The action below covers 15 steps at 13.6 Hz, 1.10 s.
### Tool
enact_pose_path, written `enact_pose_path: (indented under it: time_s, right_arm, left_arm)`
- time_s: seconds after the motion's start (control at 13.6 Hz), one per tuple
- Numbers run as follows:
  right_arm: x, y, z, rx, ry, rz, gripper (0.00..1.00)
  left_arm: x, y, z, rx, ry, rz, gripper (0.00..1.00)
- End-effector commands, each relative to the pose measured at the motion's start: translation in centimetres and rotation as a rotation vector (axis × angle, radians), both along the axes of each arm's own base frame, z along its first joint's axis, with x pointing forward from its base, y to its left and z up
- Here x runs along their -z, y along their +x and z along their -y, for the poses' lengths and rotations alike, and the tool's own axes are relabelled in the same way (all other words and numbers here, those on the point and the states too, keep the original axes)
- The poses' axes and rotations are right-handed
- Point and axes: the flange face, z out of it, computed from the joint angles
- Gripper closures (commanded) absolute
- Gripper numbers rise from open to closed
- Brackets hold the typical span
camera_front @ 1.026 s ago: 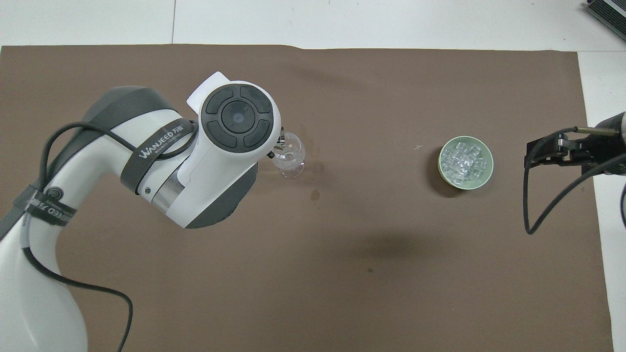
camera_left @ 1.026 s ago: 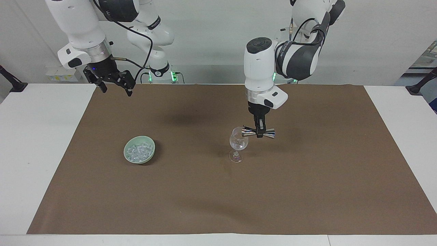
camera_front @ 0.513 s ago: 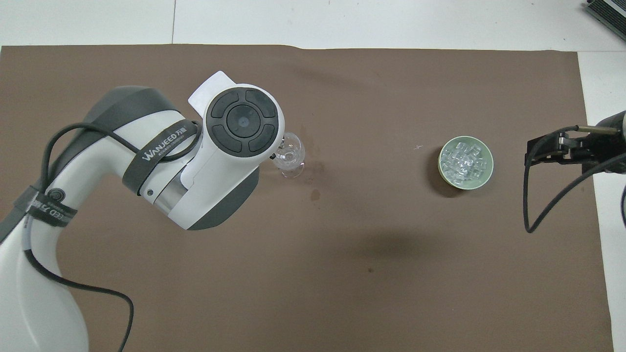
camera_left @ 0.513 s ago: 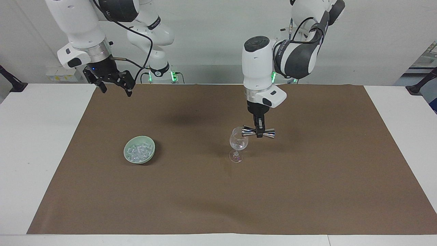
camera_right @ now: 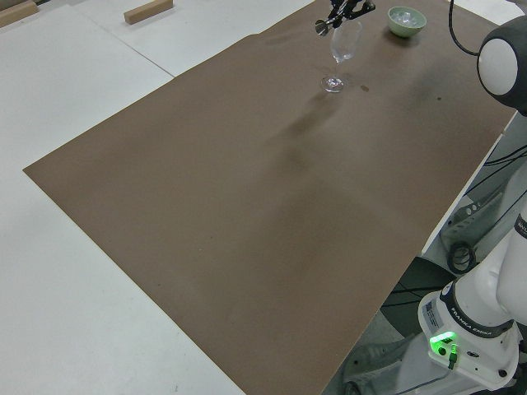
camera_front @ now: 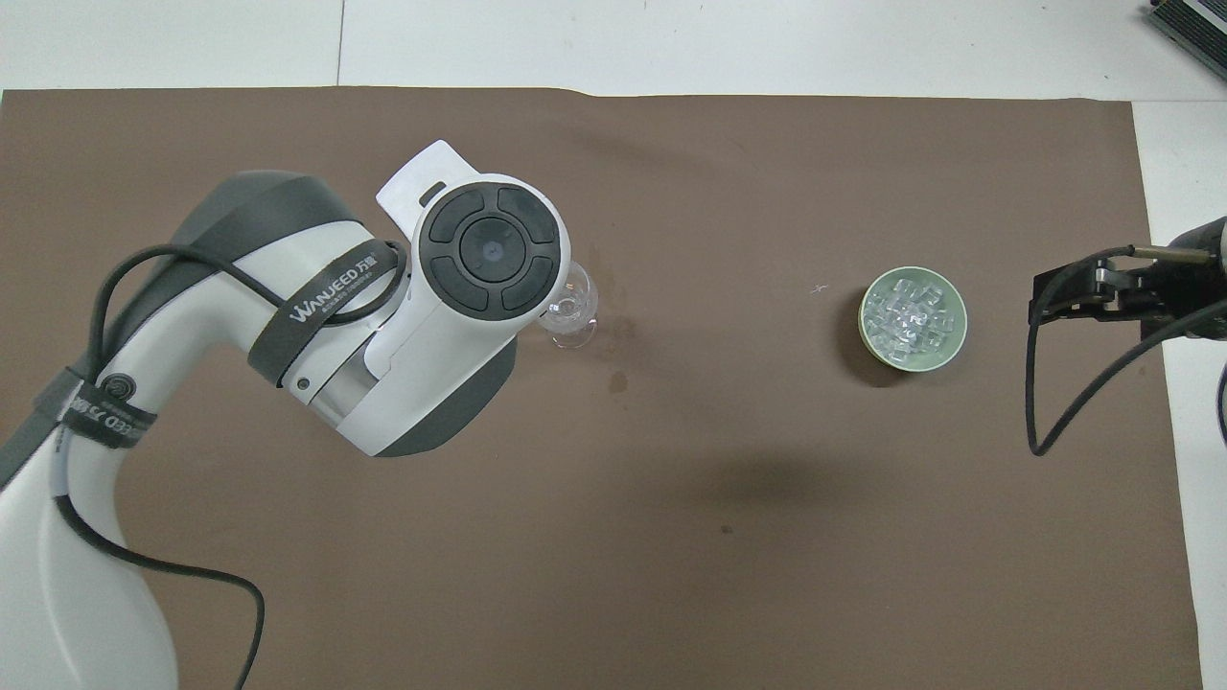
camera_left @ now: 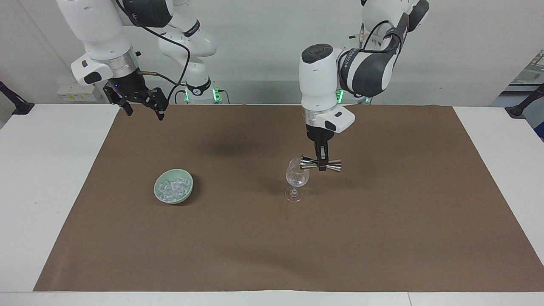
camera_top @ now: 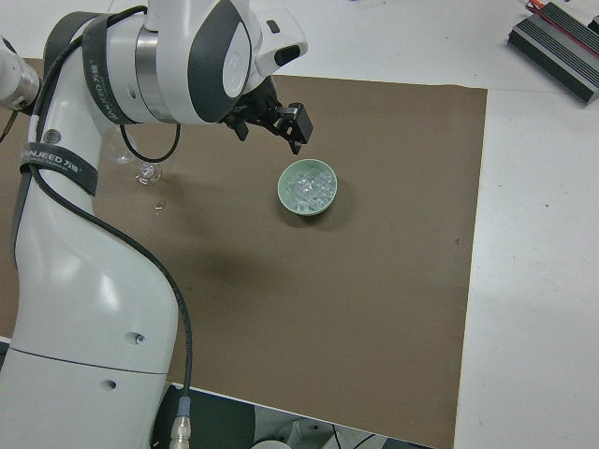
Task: Pour wine and add ice with both arms
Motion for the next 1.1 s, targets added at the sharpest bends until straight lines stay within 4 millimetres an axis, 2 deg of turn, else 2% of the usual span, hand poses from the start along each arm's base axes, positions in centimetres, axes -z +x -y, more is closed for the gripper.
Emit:
enact_pose_path:
  time_s: [0.0,1.03]
  right_arm:
    - [-0.01,-0.46,0.46,-0.013,0.025,0.015,0.0]
    - [-0.17,-0.19,0.44,-0.018,0.027,0.039,0.0]
  left_arm:
    - [-0.3,0.21,0.43,0.002,0.017,0.012,1.0]
    - [-0.33,0.31,0.26,0.011,0.047,0.031,1.0]
